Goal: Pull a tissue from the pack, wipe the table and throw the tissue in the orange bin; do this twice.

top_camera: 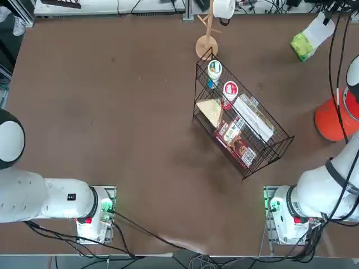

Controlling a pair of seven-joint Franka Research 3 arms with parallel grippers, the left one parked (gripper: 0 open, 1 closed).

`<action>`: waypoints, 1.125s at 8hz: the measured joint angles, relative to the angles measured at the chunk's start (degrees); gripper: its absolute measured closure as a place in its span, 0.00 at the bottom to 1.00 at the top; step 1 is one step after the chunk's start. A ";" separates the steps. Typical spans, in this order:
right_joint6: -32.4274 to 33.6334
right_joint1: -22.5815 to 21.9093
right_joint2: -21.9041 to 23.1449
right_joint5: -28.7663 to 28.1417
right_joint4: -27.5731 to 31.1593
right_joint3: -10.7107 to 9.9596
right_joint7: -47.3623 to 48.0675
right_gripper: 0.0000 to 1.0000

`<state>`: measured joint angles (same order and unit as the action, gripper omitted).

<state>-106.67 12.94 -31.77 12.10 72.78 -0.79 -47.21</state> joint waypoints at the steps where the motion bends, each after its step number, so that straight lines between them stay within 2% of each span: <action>1: 0.98 -0.05 0.01 0.04 -0.43 0.00 -0.48 0.99; 5: 2.98 -0.25 -0.02 1.91 -2.14 0.00 -3.27 0.99; 9: 10.90 -0.68 -0.21 1.90 -6.56 0.06 -4.01 0.99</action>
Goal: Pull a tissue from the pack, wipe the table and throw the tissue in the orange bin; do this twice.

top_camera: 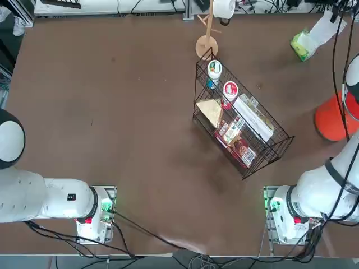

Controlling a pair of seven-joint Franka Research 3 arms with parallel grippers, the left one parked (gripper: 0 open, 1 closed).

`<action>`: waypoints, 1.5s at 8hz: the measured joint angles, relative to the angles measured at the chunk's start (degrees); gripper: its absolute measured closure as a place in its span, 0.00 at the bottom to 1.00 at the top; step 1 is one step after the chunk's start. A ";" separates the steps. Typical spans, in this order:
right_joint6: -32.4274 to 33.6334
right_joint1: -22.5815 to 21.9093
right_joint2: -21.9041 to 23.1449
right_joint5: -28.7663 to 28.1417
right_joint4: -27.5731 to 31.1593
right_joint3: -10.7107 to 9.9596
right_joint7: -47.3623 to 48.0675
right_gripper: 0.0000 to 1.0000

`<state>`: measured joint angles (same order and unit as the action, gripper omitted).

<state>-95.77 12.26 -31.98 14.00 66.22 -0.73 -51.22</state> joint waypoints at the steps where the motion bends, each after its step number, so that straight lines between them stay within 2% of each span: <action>1: 1.82 -0.37 -0.01 0.00 -0.97 0.01 0.00 0.99; 5: 5.17 -1.21 -0.01 -0.02 -2.32 0.03 0.11 0.99; 8: 9.41 -4.37 0.01 -1.42 -2.69 0.14 6.03 0.99; 12: 17.12 -5.43 0.37 -14.50 -3.42 0.17 16.53 0.99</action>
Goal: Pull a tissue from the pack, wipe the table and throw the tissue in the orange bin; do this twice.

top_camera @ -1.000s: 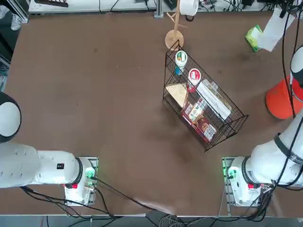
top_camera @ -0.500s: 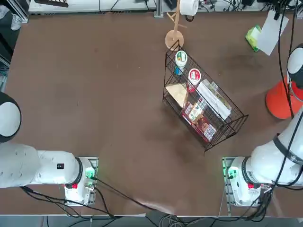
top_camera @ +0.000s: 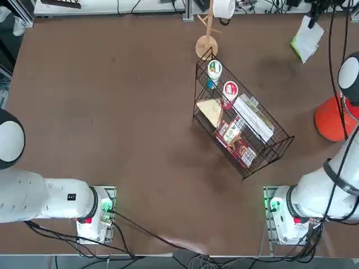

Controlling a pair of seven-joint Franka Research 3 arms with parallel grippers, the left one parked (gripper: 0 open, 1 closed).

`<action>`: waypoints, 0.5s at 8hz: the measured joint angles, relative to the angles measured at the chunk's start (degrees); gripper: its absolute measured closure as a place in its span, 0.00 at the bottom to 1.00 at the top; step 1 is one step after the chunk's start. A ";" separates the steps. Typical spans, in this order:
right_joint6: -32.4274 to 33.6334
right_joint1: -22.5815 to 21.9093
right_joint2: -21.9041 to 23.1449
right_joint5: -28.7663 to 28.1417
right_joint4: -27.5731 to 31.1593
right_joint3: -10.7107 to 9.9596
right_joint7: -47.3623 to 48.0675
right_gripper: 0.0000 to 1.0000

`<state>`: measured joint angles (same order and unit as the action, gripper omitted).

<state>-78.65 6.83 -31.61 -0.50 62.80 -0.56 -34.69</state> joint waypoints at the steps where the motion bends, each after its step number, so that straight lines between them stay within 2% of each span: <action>1: 2.09 -0.12 0.02 -2.60 0.04 0.01 1.24 0.99; 4: 4.86 -0.27 0.00 -8.37 2.71 0.01 2.03 0.99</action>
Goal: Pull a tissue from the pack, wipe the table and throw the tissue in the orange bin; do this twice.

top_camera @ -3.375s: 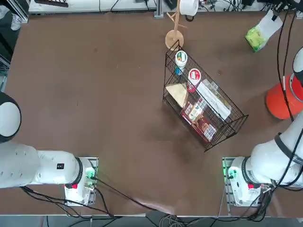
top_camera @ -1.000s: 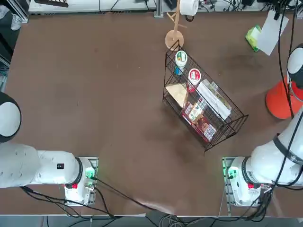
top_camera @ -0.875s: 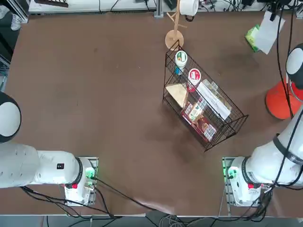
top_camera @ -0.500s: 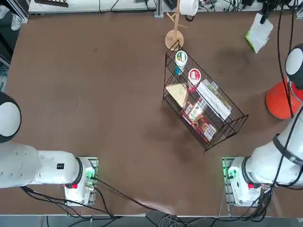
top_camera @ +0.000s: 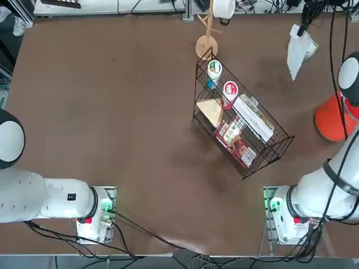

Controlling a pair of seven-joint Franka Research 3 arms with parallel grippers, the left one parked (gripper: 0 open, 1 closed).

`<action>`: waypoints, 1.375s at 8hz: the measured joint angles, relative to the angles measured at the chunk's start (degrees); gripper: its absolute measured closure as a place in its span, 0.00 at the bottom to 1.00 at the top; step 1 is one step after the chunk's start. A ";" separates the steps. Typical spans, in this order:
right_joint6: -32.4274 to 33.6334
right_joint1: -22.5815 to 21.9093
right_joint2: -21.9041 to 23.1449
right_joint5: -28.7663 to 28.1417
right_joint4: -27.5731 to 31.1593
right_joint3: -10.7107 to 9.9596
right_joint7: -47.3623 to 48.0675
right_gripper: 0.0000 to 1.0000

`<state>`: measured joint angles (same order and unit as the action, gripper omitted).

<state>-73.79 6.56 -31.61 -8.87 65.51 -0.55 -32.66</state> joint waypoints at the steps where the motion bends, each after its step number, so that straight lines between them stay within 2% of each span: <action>1: 0.09 -0.03 0.03 -1.87 1.53 0.00 0.70 0.99; 6: 0.05 -1.74 0.06 -8.45 4.79 0.09 5.96 0.99; 8: -0.07 -3.86 0.12 -8.55 5.04 0.16 8.85 0.99; 11: -1.43 -4.13 0.12 -8.05 6.78 0.00 9.13 0.99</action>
<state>-75.23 2.43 -31.49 -16.92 72.29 -0.56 -23.52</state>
